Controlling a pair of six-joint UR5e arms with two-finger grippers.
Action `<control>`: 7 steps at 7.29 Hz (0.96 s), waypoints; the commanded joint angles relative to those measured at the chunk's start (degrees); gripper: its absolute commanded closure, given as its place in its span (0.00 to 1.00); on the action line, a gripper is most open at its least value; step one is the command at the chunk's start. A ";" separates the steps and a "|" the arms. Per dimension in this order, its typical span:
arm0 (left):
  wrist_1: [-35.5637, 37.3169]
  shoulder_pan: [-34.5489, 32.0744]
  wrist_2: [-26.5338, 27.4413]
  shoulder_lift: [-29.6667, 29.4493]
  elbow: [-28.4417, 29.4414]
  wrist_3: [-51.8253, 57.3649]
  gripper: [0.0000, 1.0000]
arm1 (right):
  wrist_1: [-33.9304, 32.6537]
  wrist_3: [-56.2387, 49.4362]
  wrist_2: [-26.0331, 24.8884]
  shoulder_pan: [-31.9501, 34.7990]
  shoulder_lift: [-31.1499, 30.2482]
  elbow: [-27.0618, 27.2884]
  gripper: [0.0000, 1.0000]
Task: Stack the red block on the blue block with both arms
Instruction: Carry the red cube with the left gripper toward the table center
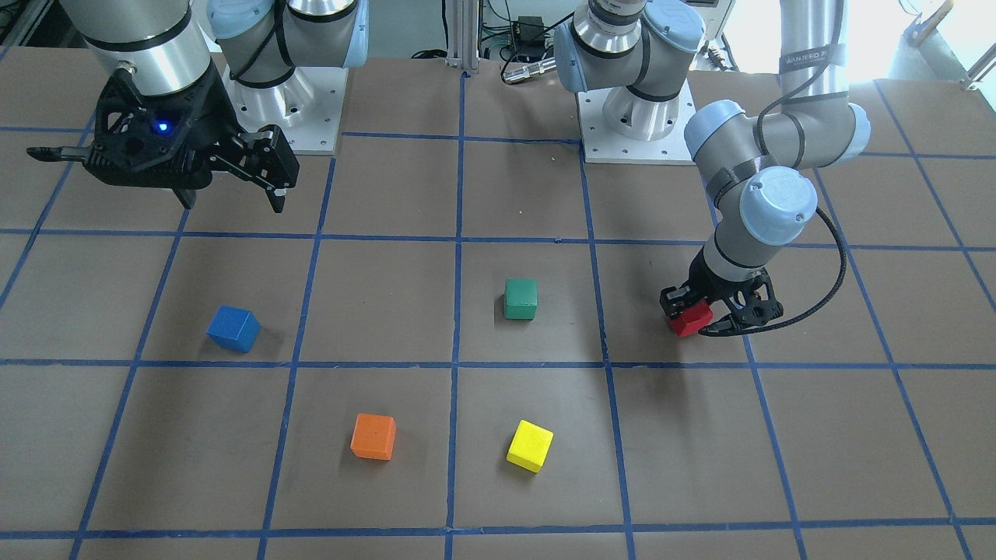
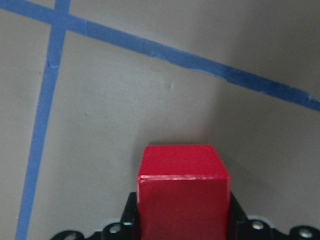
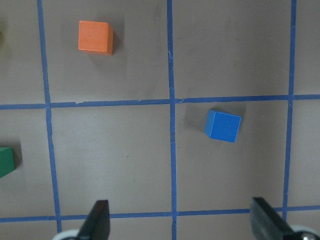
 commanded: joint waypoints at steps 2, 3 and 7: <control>-10.03 -8.03 -4.47 -1.19 12.16 4.28 0.95 | -0.17 -0.02 0.07 0.00 0.00 -0.09 0.00; -12.30 -11.70 -6.06 -1.19 14.62 2.97 0.97 | -0.18 -0.02 -0.02 0.00 0.00 -0.18 0.00; -12.06 -29.63 -9.16 -7.85 20.62 -16.61 0.99 | -0.18 0.07 -0.02 0.00 0.00 -0.45 0.00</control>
